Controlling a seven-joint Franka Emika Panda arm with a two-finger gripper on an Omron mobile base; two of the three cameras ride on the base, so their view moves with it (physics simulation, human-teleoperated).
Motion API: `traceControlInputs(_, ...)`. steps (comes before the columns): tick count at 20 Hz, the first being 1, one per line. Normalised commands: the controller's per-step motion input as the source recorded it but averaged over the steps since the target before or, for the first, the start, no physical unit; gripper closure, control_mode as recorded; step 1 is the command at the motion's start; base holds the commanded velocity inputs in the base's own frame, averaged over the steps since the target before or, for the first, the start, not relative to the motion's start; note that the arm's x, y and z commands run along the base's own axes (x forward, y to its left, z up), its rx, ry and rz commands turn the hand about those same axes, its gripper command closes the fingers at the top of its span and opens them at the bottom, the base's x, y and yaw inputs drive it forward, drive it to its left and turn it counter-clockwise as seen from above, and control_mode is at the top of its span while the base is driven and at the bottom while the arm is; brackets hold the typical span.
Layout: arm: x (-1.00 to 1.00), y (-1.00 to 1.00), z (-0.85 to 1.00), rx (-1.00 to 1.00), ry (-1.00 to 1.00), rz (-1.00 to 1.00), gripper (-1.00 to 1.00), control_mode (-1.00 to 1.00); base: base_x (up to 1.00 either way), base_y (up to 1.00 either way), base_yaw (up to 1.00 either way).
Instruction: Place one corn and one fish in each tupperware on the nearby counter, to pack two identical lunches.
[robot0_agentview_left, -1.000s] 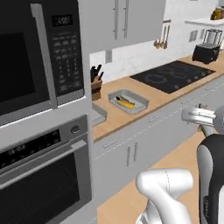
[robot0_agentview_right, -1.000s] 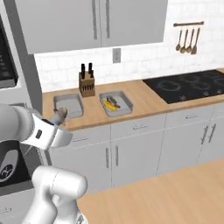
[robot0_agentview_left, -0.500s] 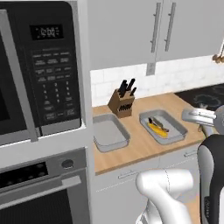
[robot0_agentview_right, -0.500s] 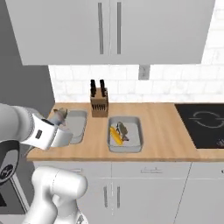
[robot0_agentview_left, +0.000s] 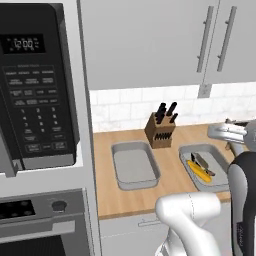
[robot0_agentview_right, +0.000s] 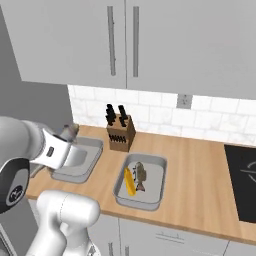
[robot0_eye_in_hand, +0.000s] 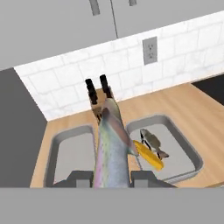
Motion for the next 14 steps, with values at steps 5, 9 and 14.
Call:
traceControlInputs(5, 0.03, 0.22, -0.77, -0.05, 0.1, 0.19, 1.0, -1.0, 0.0, 0.0, 0.0)
traceControlInputs(9, 0.53, 0.59, -0.84, -0.05, 0.1, 0.05, 1.0, -1.0, 0.0, 0.0, 0.0)
traceControlInputs(14, 0.79, 0.76, -0.81, -0.04, 0.08, 0.0, 1.0, -1.0, 0.0, 0.0, 0.0)
